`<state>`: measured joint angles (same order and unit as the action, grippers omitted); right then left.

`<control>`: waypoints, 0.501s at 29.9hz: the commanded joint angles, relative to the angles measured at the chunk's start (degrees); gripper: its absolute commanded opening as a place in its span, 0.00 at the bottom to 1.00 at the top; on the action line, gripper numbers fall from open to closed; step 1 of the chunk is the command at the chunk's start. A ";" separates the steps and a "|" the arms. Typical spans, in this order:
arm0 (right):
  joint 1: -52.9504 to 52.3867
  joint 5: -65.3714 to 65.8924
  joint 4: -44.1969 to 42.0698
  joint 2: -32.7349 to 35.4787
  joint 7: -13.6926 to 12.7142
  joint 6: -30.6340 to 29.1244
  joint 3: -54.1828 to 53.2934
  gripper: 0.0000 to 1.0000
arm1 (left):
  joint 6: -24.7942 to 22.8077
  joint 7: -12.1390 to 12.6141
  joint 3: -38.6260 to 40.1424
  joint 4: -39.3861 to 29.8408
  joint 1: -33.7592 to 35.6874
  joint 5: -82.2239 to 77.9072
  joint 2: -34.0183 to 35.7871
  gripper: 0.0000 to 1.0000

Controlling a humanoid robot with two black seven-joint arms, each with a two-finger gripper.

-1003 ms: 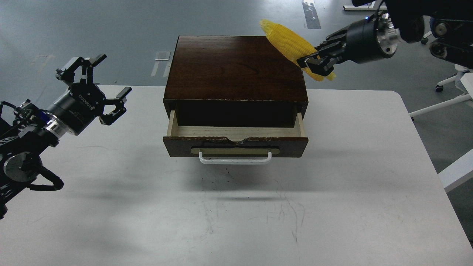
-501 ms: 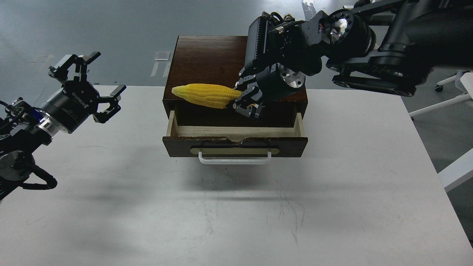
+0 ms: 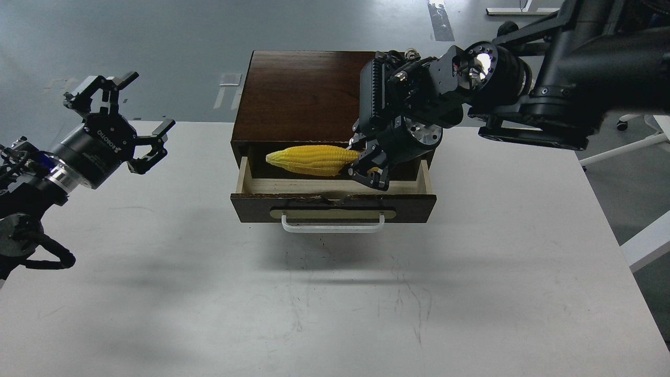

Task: Put corn in drawer with both arms
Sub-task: 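Lower the corn into the drawer and open the right gripper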

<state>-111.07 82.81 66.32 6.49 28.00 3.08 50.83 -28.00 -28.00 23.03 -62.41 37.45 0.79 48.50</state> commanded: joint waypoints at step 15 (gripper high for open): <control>0.51 -0.28 -0.05 0.19 0.00 0.08 0.06 0.48 | 0.00 0.00 -0.01 -0.69 -0.62 0.00 0.63 0.98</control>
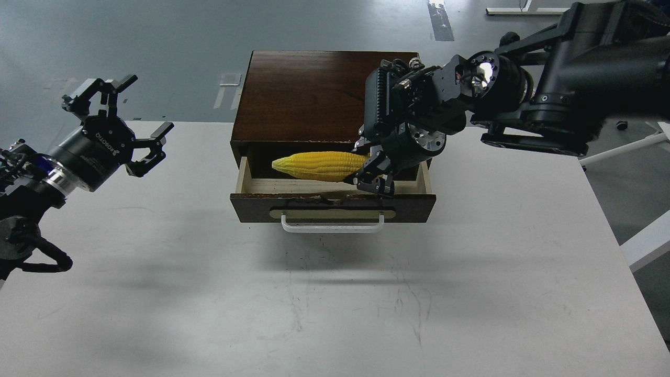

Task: Put corn in drawer with both arms

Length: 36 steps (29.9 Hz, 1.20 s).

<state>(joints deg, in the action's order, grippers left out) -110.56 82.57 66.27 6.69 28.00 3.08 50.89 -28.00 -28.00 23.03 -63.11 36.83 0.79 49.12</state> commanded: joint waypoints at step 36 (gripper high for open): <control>-0.01 -32.00 0.97 13.43 0.00 -0.01 -11.95 0.96 | 0.00 0.00 0.00 -0.09 0.00 0.00 -0.52 0.98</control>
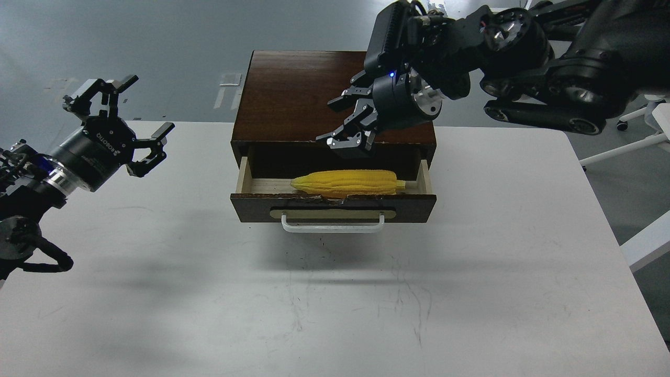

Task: Put corn in drawer with both arms

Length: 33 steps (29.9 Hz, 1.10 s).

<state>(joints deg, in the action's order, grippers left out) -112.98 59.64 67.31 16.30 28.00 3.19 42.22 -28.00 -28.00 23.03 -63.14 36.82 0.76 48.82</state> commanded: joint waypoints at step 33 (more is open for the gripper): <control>69.56 -56.65 -0.95 20.96 0.00 0.24 -61.38 1.00 | 0.00 0.00 0.00 0.65 -2.46 -0.41 -4.17 0.98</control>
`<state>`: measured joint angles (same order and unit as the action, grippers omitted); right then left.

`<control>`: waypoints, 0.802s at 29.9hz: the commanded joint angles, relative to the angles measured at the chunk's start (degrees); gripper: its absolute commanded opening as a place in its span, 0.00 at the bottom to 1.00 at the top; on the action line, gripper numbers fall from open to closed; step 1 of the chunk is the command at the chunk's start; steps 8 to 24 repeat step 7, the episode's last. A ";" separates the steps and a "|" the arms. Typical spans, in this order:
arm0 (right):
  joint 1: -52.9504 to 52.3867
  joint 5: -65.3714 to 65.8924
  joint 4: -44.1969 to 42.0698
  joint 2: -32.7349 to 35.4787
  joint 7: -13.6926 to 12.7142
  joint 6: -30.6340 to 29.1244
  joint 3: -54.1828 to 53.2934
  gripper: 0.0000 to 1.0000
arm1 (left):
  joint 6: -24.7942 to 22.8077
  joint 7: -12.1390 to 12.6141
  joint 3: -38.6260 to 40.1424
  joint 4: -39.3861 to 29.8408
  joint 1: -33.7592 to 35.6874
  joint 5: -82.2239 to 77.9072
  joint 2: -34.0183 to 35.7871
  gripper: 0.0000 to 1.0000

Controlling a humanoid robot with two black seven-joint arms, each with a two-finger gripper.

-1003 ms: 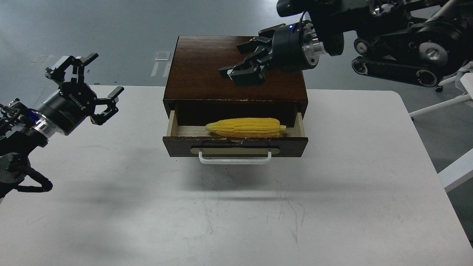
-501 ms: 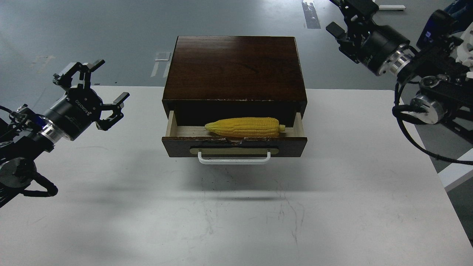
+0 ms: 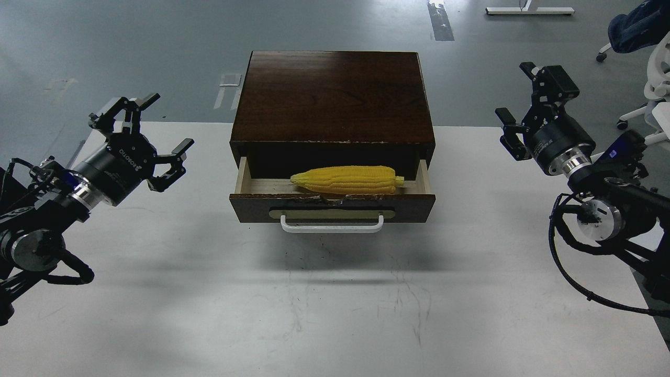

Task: Put corn in drawer with both arms

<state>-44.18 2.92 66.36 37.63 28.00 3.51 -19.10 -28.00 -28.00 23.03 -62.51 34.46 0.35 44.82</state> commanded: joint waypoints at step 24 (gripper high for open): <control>2.78 0.16 0.26 -1.07 0.00 -0.53 0.03 1.00 | 0.00 0.00 0.00 0.02 -0.19 0.00 -0.17 0.98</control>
